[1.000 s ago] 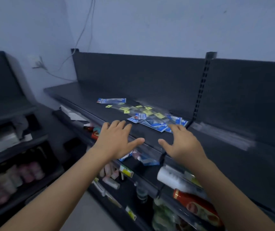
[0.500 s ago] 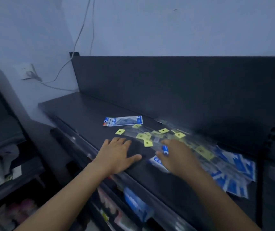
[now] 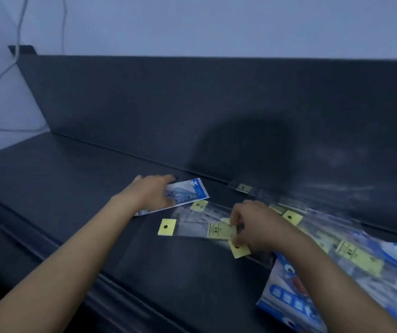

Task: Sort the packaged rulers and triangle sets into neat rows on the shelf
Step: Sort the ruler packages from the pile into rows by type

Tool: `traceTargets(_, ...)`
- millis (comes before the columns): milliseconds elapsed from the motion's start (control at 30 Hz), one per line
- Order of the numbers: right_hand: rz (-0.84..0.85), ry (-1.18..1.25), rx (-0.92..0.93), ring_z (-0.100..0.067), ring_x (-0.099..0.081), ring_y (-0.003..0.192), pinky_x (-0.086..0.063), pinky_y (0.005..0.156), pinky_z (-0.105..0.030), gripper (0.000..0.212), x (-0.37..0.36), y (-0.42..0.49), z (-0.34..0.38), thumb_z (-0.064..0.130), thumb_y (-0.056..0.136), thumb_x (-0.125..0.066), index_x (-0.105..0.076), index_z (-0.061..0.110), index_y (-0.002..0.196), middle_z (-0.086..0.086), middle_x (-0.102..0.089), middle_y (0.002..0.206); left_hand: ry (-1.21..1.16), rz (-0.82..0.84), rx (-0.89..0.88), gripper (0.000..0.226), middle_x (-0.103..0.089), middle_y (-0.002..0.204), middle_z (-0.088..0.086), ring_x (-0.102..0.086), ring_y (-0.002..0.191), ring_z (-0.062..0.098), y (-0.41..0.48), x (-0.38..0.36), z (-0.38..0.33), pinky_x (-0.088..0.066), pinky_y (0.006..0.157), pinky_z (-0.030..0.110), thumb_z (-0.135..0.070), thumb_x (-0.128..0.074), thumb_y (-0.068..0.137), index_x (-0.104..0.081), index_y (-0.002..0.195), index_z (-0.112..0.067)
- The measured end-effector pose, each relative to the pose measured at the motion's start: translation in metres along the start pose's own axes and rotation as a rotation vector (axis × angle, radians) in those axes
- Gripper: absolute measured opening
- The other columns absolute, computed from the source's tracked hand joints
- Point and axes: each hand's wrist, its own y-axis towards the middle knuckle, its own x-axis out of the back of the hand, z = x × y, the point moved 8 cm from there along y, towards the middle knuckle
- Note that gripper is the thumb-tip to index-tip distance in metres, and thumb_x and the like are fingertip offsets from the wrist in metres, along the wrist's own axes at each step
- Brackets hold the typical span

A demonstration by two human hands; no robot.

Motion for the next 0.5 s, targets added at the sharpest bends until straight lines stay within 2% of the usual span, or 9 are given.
traceTargets(100, 0.121, 0.064, -0.093, -0.013, -0.052, 0.087, -0.043, 0.069, -0.026, 0.036, -0.001, 0.006, 0.003, 0.02, 0.069, -0.079, -0.051, 0.025, 0.091, 0.01, -0.054, 0.089, -0.041, 0.13, -0.082, 0.078, -0.052, 0.137, -0.001, -0.051, 0.121, 0.022, 0.026, -0.003, 0.012, -0.039, 0.101, 0.035, -0.057, -0.069, 0.076, -0.041, 0.14, -0.022)
traceTargets(200, 0.18, 0.19, -0.134, -0.011, -0.055, 0.075, -0.046, 0.068, -0.027, 0.033, -0.004, 0.011, 0.015, 0.012, 0.07, -0.079, -0.052, 0.027, 0.08, 0.01, -0.058, 0.079, -0.077, 0.203, -0.152, 0.076, -0.06, 0.116, 0.001, -0.057, 0.1, 0.02, 0.043, -0.004, 0.017, -0.047, 0.085, 0.035, -0.06, -0.078, 0.064, -0.055, 0.121, -0.016)
traceTargets(267, 0.112, 0.264, -0.149, -0.009, -0.055, 0.072, -0.046, 0.068, -0.025, 0.027, 0.0, 0.016, 0.023, 0.009, 0.072, -0.076, -0.056, 0.024, 0.081, 0.007, -0.059, 0.079, -0.127, 0.223, -0.167, 0.068, -0.062, 0.088, 0.0, -0.054, 0.075, 0.017, 0.05, -0.004, 0.018, -0.041, 0.063, 0.033, -0.061, -0.082, 0.056, -0.061, 0.098, -0.013)
traceTargets(333, 0.036, 0.287, -0.157, -0.008, -0.055, 0.073, -0.043, 0.066, -0.021, 0.021, 0.003, 0.02, 0.031, 0.01, 0.075, -0.074, -0.06, 0.023, 0.084, 0.006, -0.06, 0.08, -0.18, 0.259, -0.155, 0.066, -0.06, 0.072, 0.005, -0.045, 0.059, 0.013, 0.054, -0.006, 0.018, -0.031, 0.051, 0.029, -0.061, -0.084, 0.05, -0.062, 0.085, -0.01)
traceTargets(433, -0.02, 0.323, -0.173, -0.007, -0.056, 0.074, -0.041, 0.066, -0.017, 0.015, 0.0, 0.023, 0.04, 0.014, 0.078, -0.073, -0.063, 0.025, 0.082, 0.008, -0.062, 0.079, -0.197, 0.32, -0.185, 0.057, -0.057, 0.07, 0.0, -0.046, 0.06, 0.012, 0.056, -0.011, 0.016, -0.031, 0.052, 0.027, -0.061, -0.083, 0.055, -0.06, 0.077, -0.013)
traceTargets(500, -0.055, 0.3, -0.197, -0.007, -0.059, 0.077, -0.042, 0.076, -0.018, 0.016, 0.001, 0.022, 0.041, 0.018, 0.08, -0.073, -0.062, 0.029, 0.078, 0.013, -0.061, 0.076, -0.24, 0.323, -0.257, 0.047, -0.058, 0.075, -0.003, -0.05, 0.064, 0.014, 0.056, -0.011, 0.013, -0.034, 0.056, 0.028, -0.054, -0.08, 0.065, -0.062, 0.081, -0.014)
